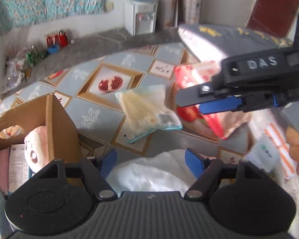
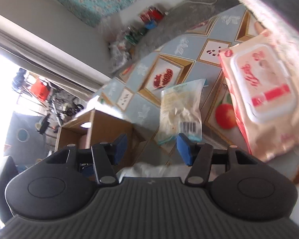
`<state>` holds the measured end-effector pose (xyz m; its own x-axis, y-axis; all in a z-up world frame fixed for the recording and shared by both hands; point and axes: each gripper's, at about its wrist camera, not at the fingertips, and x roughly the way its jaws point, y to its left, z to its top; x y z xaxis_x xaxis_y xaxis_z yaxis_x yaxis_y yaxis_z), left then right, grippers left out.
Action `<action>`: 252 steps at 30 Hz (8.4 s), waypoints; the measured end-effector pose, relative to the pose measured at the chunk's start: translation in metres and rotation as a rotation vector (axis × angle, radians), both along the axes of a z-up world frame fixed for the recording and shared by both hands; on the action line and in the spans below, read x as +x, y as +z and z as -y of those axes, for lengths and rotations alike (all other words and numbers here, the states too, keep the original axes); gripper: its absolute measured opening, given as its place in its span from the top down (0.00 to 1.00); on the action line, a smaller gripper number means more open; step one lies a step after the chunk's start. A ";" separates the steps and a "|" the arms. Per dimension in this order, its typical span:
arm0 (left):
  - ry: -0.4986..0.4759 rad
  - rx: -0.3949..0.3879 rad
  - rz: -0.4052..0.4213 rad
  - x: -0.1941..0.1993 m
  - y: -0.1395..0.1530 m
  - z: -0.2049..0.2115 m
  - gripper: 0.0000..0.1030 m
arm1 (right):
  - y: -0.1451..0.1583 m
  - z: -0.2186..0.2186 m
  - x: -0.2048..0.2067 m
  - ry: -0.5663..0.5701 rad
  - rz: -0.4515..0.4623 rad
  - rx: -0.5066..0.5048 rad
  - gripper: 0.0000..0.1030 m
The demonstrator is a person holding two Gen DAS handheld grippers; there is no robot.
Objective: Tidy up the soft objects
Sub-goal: 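Close both grippers on the clear bag of yellow sticks, then carry the clear bag over the box and lower it inside with both grippers, then open both grippers to release the bag beside the towel, then move both grippers back to the pile on the bed, then close both grippers on the white yogurt cup, then lift the yogurt cup and carry it over the box with both grippers, then lower the yogurt cup into the box and open both grippers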
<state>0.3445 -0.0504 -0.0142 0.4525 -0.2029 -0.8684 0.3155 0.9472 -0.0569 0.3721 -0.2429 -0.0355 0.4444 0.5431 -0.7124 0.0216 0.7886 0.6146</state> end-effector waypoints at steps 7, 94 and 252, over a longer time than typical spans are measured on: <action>-0.011 0.054 -0.074 0.050 -0.040 0.018 0.27 | -0.050 -0.018 0.068 0.005 -0.073 -0.118 0.47; 0.375 -0.116 0.135 -0.162 0.043 -0.245 0.36 | 0.094 -0.257 -0.144 0.314 0.258 0.012 0.48; 0.429 0.095 -0.035 -0.199 -0.001 -0.249 0.31 | -0.065 -0.396 -0.097 0.517 -0.326 0.204 0.72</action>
<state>0.1457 0.1984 -0.0150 0.4486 0.0784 -0.8903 -0.1078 0.9936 0.0332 0.2746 0.1532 -0.1004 -0.1332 0.7679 -0.6265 -0.1188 0.6152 0.7794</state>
